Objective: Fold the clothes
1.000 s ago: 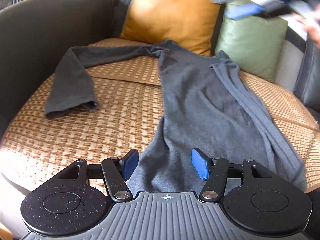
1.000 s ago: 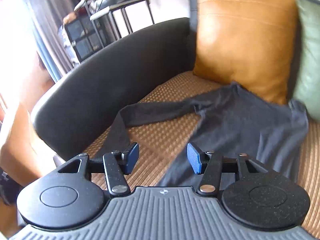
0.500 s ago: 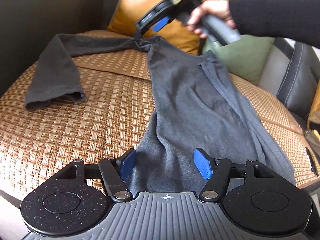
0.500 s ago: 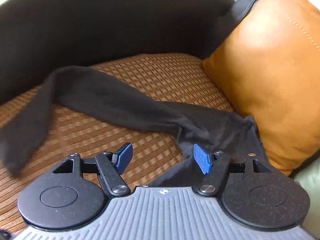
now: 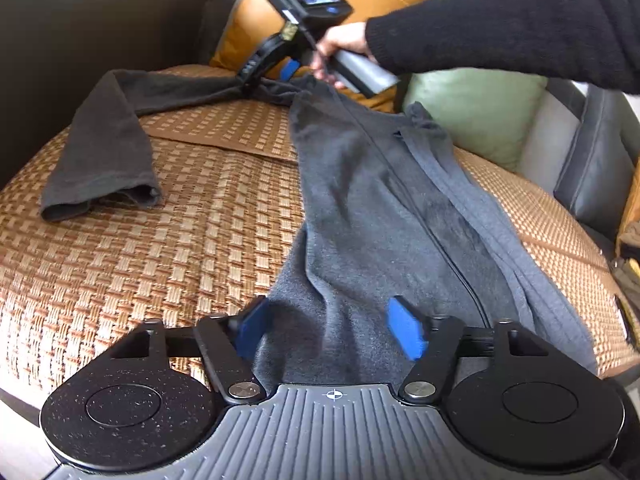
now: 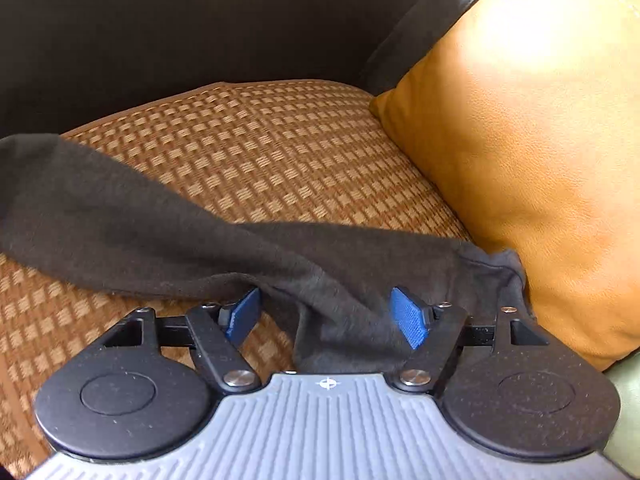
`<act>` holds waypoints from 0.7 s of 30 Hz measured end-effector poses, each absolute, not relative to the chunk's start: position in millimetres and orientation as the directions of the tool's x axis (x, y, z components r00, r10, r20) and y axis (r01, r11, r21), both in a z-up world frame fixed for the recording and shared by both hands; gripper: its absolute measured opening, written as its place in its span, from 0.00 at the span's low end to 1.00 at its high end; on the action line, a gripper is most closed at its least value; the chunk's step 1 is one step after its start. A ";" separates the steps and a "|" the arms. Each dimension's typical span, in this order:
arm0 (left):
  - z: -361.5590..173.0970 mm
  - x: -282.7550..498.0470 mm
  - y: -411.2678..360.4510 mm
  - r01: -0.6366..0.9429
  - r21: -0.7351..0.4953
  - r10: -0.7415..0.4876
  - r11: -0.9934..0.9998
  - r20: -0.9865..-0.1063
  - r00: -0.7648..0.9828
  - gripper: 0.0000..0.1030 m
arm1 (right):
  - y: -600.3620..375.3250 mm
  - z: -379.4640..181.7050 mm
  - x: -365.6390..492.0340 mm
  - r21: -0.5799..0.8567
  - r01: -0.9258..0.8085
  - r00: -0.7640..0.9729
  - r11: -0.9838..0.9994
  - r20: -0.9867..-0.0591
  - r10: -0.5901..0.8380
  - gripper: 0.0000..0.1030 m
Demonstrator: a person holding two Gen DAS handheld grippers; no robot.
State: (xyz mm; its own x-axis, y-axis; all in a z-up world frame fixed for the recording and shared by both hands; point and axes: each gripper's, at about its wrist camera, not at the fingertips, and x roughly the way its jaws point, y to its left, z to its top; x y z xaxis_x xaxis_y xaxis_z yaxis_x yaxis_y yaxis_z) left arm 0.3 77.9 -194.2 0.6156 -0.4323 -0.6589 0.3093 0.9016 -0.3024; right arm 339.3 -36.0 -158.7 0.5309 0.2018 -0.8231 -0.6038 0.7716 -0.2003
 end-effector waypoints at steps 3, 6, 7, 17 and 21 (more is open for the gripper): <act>-195.1 2.0 72.4 0.337 -0.310 -0.456 0.889 -0.673 0.582 0.01 | -39.5 -154.5 346.1 -0.151 -0.584 0.526 0.798 -0.819 0.230 0.23; -190.2 3.2 73.2 0.335 -0.354 -0.487 0.873 -0.668 0.563 0.00 | -43.0 -150.2 352.9 -0.101 -0.563 0.521 0.820 -0.814 0.257 0.10; -185.8 2.6 73.3 0.333 -0.358 -0.489 0.872 -0.662 0.569 0.00 | -47.8 -145.1 354.9 -0.073 -0.548 0.525 0.833 -0.806 0.274 0.10; -126.8 -13.9 12.0 0.508 -0.265 -0.556 0.819 -0.586 0.590 0.00 | -223.2 -61.3 335.8 0.385 -0.267 0.696 0.883 -0.557 0.454 0.10; -132.0 -18.9 -29.6 0.585 -0.274 -0.607 0.763 -0.613 0.505 0.01 | -311.1 -78.5 308.5 0.456 -0.103 0.745 0.884 -0.554 0.372 0.10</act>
State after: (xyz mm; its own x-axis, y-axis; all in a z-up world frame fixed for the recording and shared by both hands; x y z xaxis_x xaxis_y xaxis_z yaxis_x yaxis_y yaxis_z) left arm -18.9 -29.6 -132.0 0.5048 -0.6074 -0.6134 0.5855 0.7631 -0.2738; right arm 308.5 -311.1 -78.5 0.7445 0.3722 -0.5542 -0.1028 0.8842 0.4556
